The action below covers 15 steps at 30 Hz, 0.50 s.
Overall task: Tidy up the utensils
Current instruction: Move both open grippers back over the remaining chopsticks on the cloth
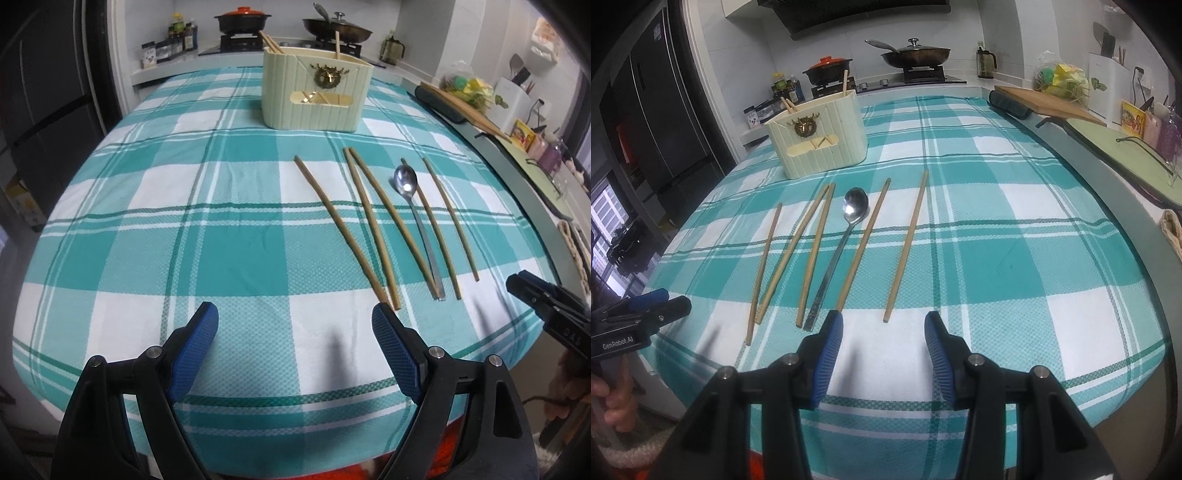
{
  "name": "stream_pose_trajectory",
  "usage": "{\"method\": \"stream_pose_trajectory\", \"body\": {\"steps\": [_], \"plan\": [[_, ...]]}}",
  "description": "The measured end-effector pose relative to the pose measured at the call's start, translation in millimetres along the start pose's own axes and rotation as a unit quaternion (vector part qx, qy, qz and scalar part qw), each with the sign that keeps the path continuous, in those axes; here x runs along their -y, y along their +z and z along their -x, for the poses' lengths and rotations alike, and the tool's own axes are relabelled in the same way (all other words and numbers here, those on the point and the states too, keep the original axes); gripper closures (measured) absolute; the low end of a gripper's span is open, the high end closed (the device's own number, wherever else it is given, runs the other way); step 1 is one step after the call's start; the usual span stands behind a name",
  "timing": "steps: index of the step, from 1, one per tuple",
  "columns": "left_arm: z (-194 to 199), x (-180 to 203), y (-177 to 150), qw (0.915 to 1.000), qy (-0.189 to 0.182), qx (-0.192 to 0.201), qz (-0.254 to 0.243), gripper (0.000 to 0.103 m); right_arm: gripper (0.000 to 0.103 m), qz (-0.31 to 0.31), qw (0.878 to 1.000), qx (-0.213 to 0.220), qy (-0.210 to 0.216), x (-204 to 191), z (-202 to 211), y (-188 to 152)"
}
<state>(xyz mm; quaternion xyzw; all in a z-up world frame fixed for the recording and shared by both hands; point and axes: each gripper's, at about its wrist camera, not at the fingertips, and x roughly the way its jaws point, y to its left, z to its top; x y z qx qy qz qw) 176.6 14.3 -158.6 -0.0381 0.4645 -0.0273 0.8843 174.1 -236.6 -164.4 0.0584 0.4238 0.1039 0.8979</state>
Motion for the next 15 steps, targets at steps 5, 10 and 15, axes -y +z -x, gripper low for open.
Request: {"method": "stream_pose_trajectory", "body": {"steps": [5,10,15], "plan": [[-6,-2,3,1.0,0.002,-0.004,0.005,0.017,0.056,0.001,1.0,-0.007,-0.001,-1,-7,-1],[-10,-5,11,0.9999,0.001,-0.004,0.013,0.017,0.056,0.008,1.0,-0.01,0.002,-6,-10,-1],[-21,2,25,0.9999,-0.008,-0.004,0.006,0.017,0.056,0.012,1.0,-0.017,0.006,-10,-12,-4]]}}
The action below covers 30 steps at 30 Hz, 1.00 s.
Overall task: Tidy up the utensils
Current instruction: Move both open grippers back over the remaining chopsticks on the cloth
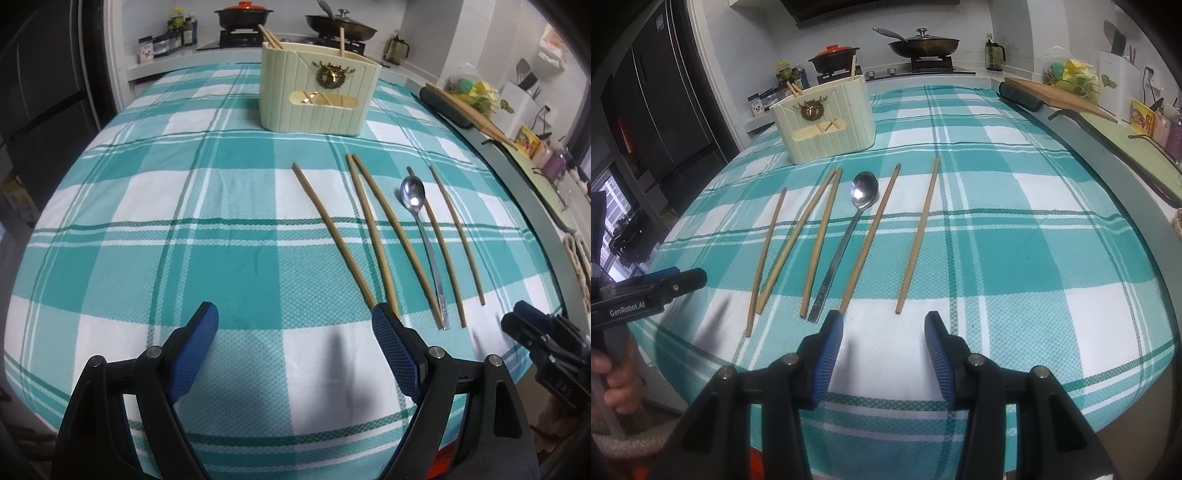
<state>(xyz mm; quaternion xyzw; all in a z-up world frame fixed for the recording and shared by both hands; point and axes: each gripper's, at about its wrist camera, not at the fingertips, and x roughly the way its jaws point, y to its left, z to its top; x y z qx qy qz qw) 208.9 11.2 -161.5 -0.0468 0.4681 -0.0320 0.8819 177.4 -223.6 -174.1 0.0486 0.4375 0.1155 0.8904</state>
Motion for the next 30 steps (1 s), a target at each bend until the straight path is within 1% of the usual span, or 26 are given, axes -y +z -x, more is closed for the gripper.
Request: {"method": "stream_pose_trajectory", "body": {"steps": [4,10,14,18,21,23,25,27,28,30], "plan": [[-11,8,13,0.9999,-0.001,0.007,-0.009,0.017,0.056,0.002,1.0,0.003,-0.001,-2,3,1],[-32,6,27,0.9999,0.002,-0.006,0.011,0.017,0.056,0.003,1.0,0.009,-0.009,0,9,1],[-42,12,28,0.9999,0.009,-0.011,0.007,0.017,0.056,0.003,0.999,0.011,-0.034,10,9,6],[-51,18,28,0.9997,0.023,-0.012,-0.004,0.017,0.056,0.002,0.998,0.006,-0.059,24,-1,18],[-57,16,29,0.9989,0.045,-0.012,-0.002,0.017,0.056,-0.002,0.999,0.001,-0.05,28,-10,30],[-59,14,28,0.9987,0.049,-0.012,0.006,0.017,0.056,0.001,0.999,-0.001,-0.038,26,-18,39],[-58,16,27,0.9989,0.045,-0.013,0.007,0.017,0.056,0.01,0.999,-0.001,-0.038,22,-28,47],[-59,23,27,0.9988,0.047,-0.014,-0.009,0.017,0.057,0.019,0.999,-0.007,-0.042,19,-40,53],[-60,27,26,0.9986,0.048,-0.012,-0.019,0.017,0.06,0.018,0.999,-0.014,-0.041,19,-47,55],[-62,34,26,0.9977,0.054,-0.01,-0.038,0.017,0.061,0.009,0.999,-0.03,-0.026,18,-60,58]]}}
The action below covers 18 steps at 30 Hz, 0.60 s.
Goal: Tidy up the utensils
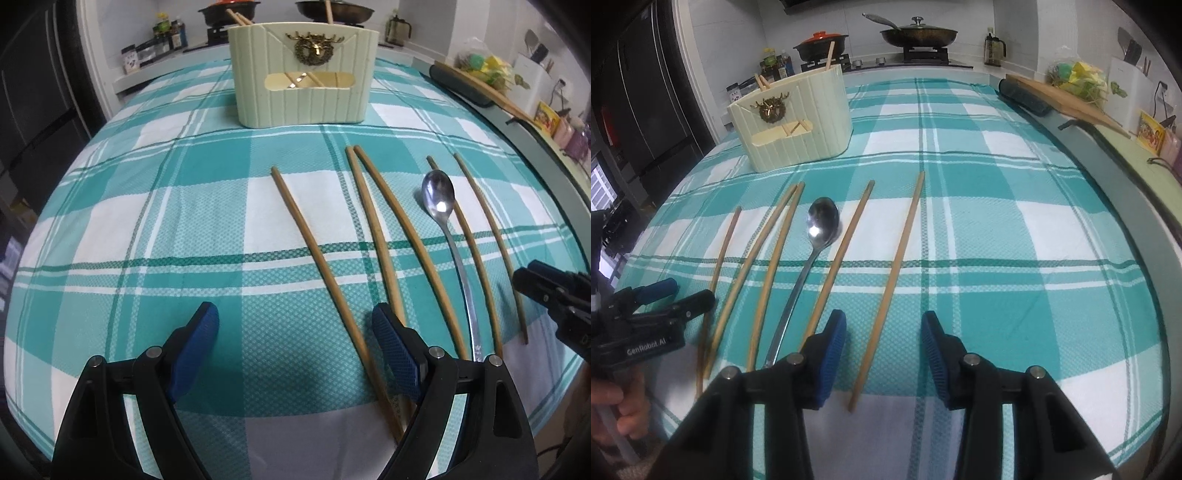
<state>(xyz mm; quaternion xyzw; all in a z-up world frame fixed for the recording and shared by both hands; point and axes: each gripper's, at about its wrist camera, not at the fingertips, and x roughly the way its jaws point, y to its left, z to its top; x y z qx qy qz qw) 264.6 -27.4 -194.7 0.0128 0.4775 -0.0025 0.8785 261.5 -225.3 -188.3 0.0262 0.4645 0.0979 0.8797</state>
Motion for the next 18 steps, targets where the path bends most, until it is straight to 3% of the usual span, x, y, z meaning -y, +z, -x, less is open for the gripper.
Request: {"method": "stream_pose_trajectory", "body": {"steps": [3,4,7,14,15,18], "plan": [[-4,1,0,1.0,0.001,-0.001,-0.005,0.017,0.075,0.015,1.0,-0.01,-0.006,-8,-12,1],[-4,-1,-1,1.0,-0.003,-0.002,-0.001,0.017,0.084,0.023,1.0,-0.013,-0.014,-10,-16,0],[-2,-7,-3,1.0,-0.009,0.002,-0.003,0.025,0.094,0.031,0.999,-0.011,-0.034,-10,-16,-4],[5,-19,-7,0.9999,-0.002,0.014,-0.007,0.088,0.096,0.006,0.999,-0.01,-0.048,5,-6,-13],[5,-21,-8,0.9999,-0.001,0.014,-0.008,0.093,0.096,0.005,0.999,-0.011,-0.048,7,-4,-14],[8,-28,-13,0.9998,0.004,0.014,-0.013,0.095,0.096,0.003,0.998,-0.014,-0.054,10,0,-19]]}}
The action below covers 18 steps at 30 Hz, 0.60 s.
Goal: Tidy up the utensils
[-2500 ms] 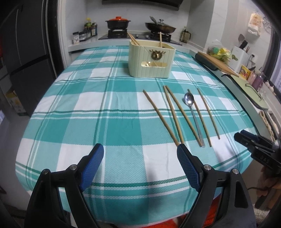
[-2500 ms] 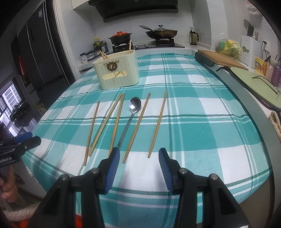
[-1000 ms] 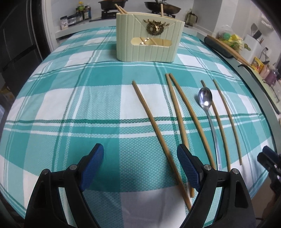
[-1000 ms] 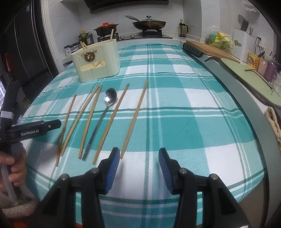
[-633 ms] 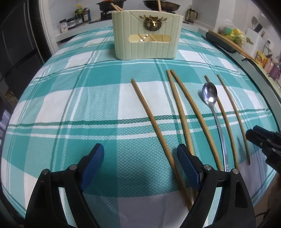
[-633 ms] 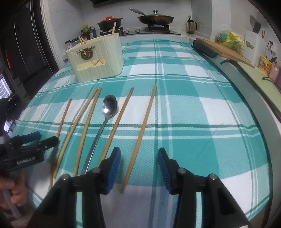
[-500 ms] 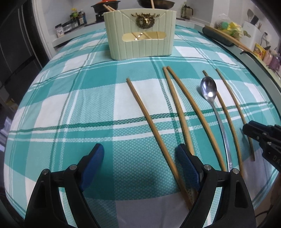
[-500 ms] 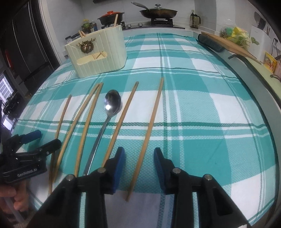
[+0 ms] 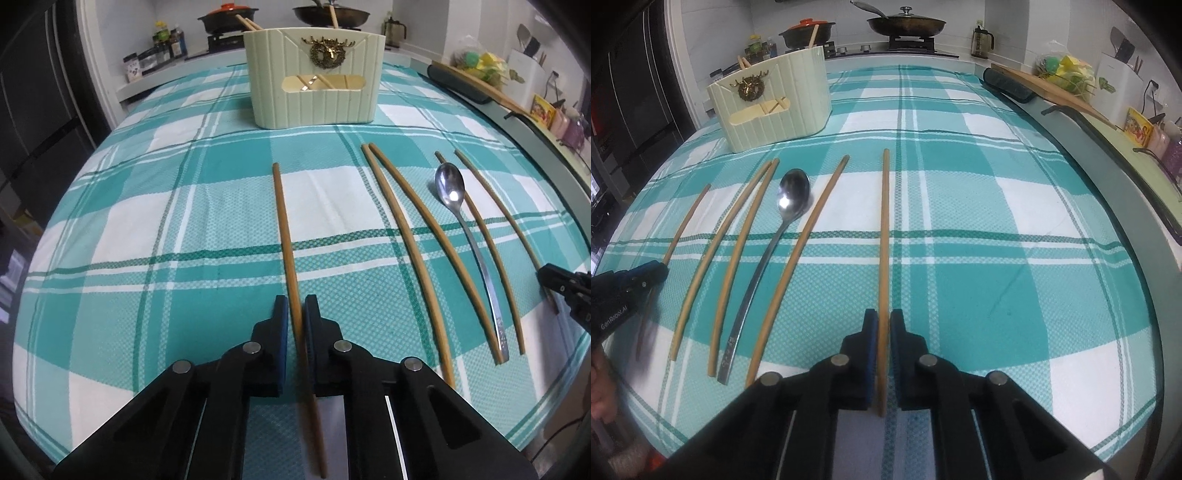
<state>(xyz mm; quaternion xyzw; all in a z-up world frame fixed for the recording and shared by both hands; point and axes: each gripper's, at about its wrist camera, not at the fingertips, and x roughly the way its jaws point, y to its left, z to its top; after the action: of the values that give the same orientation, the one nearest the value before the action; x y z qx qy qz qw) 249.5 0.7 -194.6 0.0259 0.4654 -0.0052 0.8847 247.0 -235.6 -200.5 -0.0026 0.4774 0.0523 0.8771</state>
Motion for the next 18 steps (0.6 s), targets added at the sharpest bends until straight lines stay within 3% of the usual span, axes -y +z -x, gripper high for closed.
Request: {"method": "stream_pose_trajectory", "body": {"steps": [8,10,12,13,14,18], "plan": [[12,-19,-15,0.9998,0.007,-0.016,-0.011,0.093,0.096,-0.017,0.999,-0.032,0.001,16,13,-15],[12,-24,-12,0.9997,-0.008,-0.024,-0.006,0.081,0.095,-0.01,0.999,-0.041,0.005,16,13,-14],[14,-31,-7,0.9991,-0.032,-0.027,0.004,0.056,0.088,-0.008,0.999,-0.052,0.015,16,13,-11],[17,-35,-4,0.9985,-0.047,-0.027,0.009,0.054,0.079,-0.007,0.998,-0.058,0.025,16,13,-8],[18,-38,0,0.9977,-0.06,-0.028,0.013,0.051,0.077,-0.005,0.998,-0.061,0.032,16,14,-5],[19,-50,20,0.9933,-0.104,-0.046,0.02,0.047,0.077,0.019,0.996,-0.073,0.045,15,18,13]]}}
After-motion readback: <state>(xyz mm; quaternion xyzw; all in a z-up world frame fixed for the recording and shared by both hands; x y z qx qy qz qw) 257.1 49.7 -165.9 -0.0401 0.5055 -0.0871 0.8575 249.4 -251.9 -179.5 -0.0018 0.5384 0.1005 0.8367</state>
